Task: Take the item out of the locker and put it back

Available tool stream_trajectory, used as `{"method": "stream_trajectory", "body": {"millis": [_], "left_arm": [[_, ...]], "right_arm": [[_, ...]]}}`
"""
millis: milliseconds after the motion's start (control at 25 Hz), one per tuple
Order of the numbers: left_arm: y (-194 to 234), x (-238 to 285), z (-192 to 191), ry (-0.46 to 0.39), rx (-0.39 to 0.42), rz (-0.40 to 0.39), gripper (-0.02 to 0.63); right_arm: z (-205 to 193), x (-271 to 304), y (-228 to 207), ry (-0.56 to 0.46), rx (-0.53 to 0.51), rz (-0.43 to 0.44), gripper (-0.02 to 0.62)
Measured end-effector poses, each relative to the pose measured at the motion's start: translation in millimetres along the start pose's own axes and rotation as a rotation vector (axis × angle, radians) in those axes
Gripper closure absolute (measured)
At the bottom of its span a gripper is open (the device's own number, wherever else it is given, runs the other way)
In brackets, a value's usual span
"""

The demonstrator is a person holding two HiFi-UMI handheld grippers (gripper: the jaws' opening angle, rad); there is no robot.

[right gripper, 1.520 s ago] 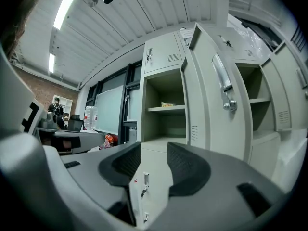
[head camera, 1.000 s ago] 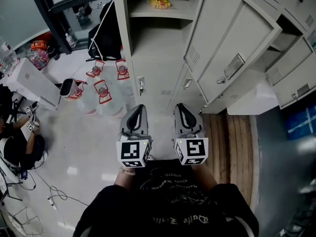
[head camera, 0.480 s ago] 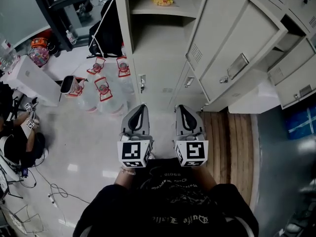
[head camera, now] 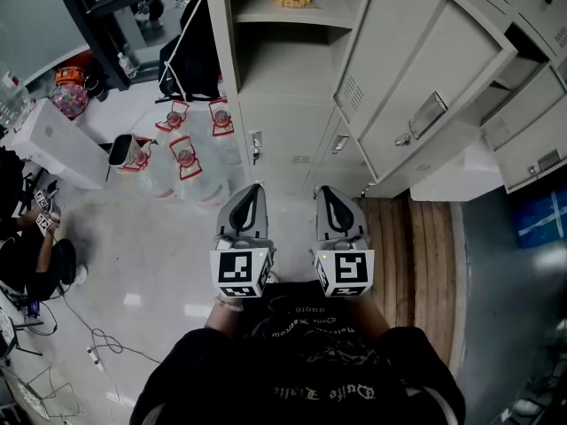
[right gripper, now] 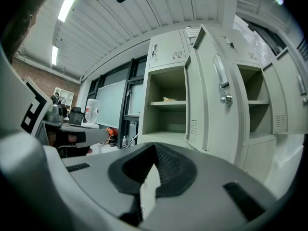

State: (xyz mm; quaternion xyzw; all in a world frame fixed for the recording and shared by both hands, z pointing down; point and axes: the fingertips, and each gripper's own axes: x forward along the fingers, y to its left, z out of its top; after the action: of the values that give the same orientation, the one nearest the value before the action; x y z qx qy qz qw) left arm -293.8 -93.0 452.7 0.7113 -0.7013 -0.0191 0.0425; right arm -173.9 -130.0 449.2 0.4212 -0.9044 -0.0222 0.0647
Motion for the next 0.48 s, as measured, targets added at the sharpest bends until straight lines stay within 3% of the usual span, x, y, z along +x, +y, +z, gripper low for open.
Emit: {"method": "stream_trajectory", "body": {"millis": [480], "left_arm": [[-0.1, -1.4, -3.8, 0.01, 0.008, 0.0, 0.6]], "right_arm": [[-3.8, -0.5, 7.6, 0.012, -0.014, 0.015, 0.592]]}}
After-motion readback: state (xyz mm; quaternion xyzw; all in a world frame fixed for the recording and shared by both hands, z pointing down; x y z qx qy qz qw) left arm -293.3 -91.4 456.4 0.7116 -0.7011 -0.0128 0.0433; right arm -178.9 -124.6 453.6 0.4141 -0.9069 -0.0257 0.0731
